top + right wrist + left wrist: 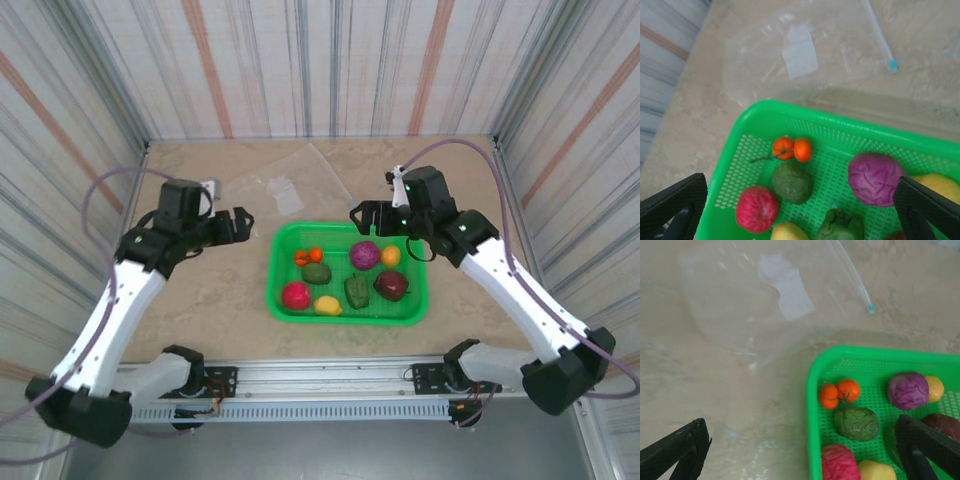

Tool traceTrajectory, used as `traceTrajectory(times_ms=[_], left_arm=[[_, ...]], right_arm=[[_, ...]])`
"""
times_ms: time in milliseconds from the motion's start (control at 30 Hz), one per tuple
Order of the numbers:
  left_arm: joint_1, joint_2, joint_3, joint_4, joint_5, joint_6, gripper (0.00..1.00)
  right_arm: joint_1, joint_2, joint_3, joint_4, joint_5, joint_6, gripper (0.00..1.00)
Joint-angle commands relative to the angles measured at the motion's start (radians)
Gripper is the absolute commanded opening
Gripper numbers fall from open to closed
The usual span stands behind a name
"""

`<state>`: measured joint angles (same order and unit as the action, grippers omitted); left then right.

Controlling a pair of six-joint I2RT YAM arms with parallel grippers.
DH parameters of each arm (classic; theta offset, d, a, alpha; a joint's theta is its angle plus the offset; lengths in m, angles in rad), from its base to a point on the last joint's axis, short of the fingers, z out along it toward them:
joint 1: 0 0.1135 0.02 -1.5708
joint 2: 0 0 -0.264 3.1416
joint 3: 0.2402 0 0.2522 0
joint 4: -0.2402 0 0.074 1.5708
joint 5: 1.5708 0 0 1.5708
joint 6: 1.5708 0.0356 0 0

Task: Place the food in the zip-top bag and seal the zipper

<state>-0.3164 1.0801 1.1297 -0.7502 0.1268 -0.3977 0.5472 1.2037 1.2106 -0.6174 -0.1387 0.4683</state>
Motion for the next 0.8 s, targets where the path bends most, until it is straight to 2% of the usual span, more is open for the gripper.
traceTrajectory(times_ms=[0,167,267,333,433,500,567,633,767], left_arm=[[0.021,0.123,0.015,0.121,0.172,-0.071,0.99],[0.079,0.321,0.032,0.230,0.230,-0.132,0.97],[0.115,0.419,0.038,0.295,0.252,-0.173,0.96],[0.137,0.484,0.059,0.328,0.255,-0.192,0.96],[0.154,0.603,0.138,0.336,0.330,-0.173,0.93],[0.151,0.688,0.223,0.261,0.382,-0.130,0.89],[0.144,0.713,0.230,0.236,0.366,-0.104,0.88],[0.144,0.720,0.222,0.216,0.324,-0.073,0.89],[0.151,0.762,0.273,0.106,0.162,-0.004,0.89]], right_arm=[[-0.017,0.109,0.123,-0.057,-0.029,-0.030,1.00],[-0.044,0.335,0.265,-0.055,-0.097,-0.040,1.00],[-0.053,0.416,0.314,0.001,-0.066,-0.034,0.99],[-0.086,0.474,0.352,0.039,-0.098,-0.024,0.99],[-0.138,0.561,0.387,0.093,-0.134,-0.033,0.99],[-0.175,0.673,0.491,0.035,-0.156,-0.035,0.95],[-0.202,0.781,0.579,0.012,-0.232,-0.040,0.91],[-0.213,0.869,0.652,-0.004,-0.246,-0.064,0.90],[-0.240,1.032,0.858,-0.073,-0.258,-0.105,0.89]])
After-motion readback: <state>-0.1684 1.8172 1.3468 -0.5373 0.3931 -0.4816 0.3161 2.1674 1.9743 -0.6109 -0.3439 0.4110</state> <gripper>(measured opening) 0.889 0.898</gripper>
